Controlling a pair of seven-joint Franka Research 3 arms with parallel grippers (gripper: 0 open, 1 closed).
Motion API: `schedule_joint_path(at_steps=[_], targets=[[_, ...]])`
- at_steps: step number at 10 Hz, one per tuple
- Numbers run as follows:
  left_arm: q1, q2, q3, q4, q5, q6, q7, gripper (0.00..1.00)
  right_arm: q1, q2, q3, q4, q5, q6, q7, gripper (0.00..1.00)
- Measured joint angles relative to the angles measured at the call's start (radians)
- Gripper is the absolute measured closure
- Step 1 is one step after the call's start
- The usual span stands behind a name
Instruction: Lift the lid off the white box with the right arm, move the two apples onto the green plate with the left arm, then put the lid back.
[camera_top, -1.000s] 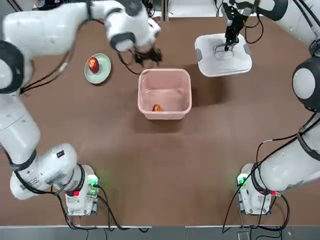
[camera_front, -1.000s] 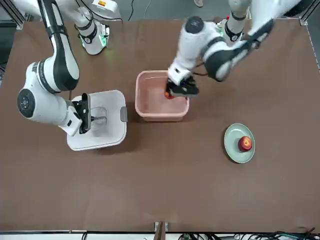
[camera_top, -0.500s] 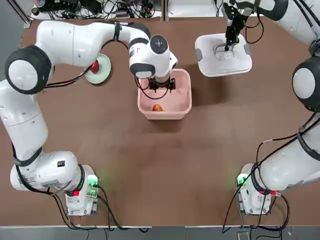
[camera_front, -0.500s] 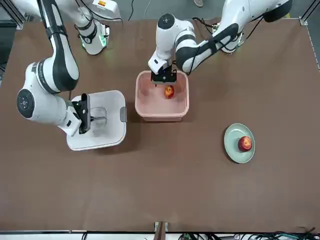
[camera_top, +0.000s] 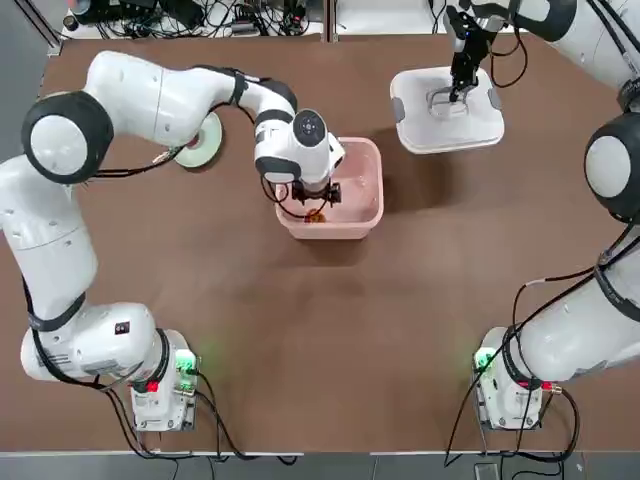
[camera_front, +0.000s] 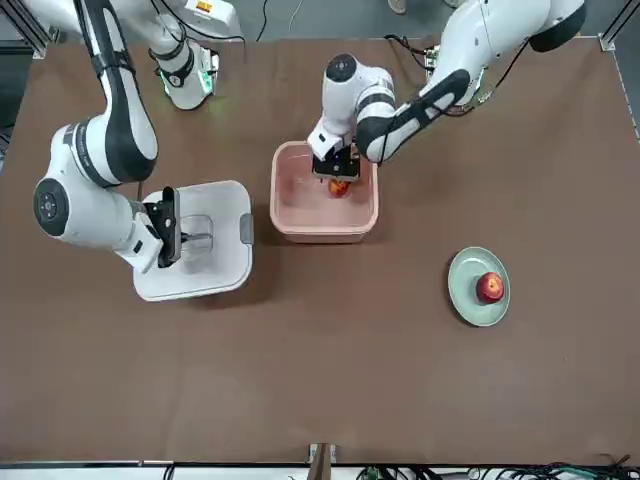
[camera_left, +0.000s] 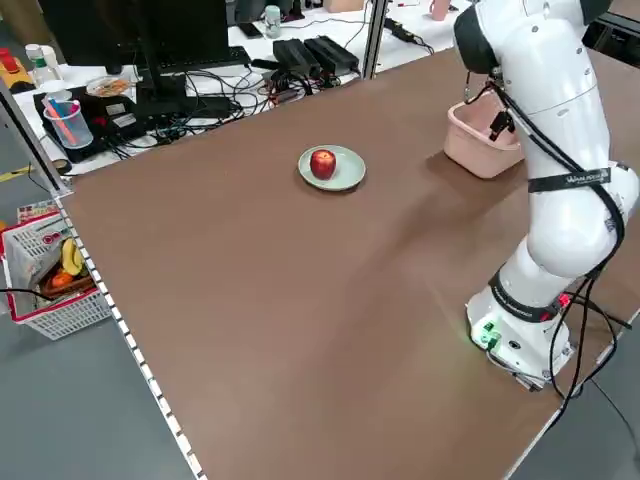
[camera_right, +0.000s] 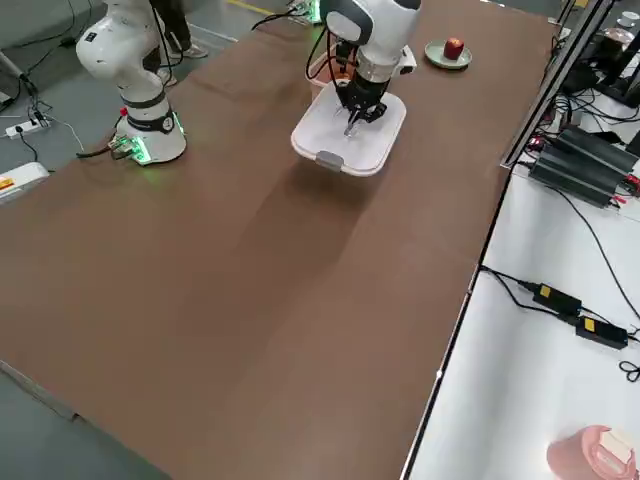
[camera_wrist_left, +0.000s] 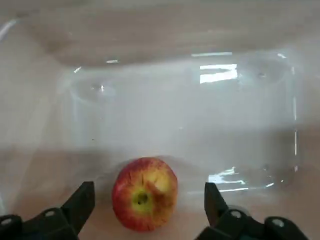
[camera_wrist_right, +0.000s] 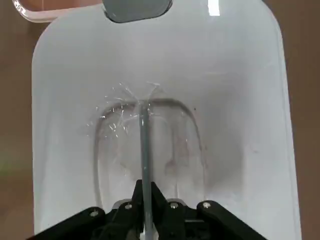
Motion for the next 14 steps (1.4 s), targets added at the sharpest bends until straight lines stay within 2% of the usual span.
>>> schedule_joint_path(at_steps=[3, 5, 9, 11, 14], targets=[[-0.021, 0.003, 0.011, -0.035, 0.002, 0.004, -0.021, 0.04, 0.0, 0.0, 0.0, 0.0, 0.0, 0.0, 0.0, 0.94], [-0.029, 0.004, 0.046, -0.053, 0.003, 0.018, -0.021, 0.04, 0.0, 0.0, 0.0, 0.0, 0.0, 0.0, 0.0, 0.94], [-0.041, 0.01, 0.079, -0.06, 0.033, 0.043, -0.034, 0.07, 0.0, 0.0, 0.0, 0.0, 0.0, 0.0, 0.0, 0.94], [-0.077, 0.012, 0.121, -0.06, 0.034, 0.064, -0.046, 0.07, 0.0, 0.0, 0.001, 0.0, 0.0, 0.0, 0.0, 0.94], [-0.087, 0.013, 0.136, -0.059, 0.034, 0.079, -0.05, 0.17, 0.003, 0.0, 0.004, 0.0, 0.0, 0.0, 0.0, 0.94]])
